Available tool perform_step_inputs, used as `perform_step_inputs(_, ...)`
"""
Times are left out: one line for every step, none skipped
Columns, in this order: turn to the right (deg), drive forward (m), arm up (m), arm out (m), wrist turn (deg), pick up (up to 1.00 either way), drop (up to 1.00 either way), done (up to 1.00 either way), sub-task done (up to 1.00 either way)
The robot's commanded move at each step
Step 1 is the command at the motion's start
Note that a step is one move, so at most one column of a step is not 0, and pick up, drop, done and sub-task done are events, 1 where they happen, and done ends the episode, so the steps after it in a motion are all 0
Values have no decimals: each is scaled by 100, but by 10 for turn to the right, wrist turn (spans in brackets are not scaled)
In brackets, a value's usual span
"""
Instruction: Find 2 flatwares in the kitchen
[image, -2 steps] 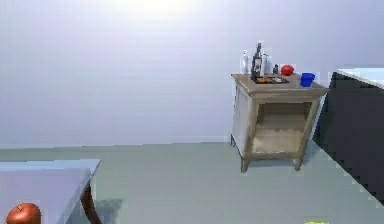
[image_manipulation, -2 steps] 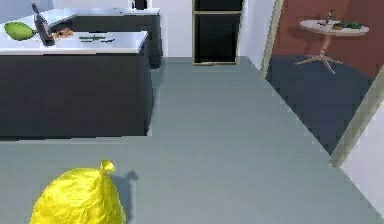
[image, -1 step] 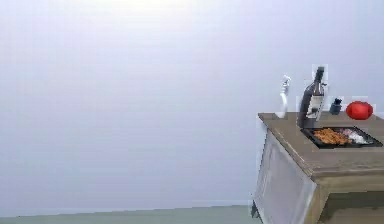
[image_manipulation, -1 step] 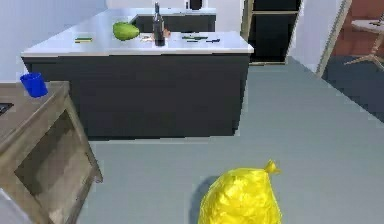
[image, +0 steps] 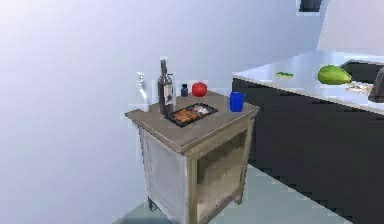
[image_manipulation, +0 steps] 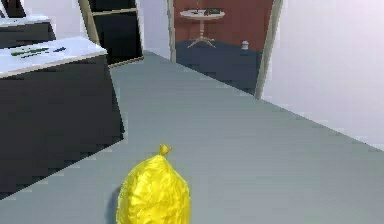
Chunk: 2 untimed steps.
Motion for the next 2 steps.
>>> perform_step_inputs(0, 25, 0, 0, 0, 0, 0, 0, 0)
perform_step_inputs(0, 0, 0, 0, 0, 0, 0, 100, 0)
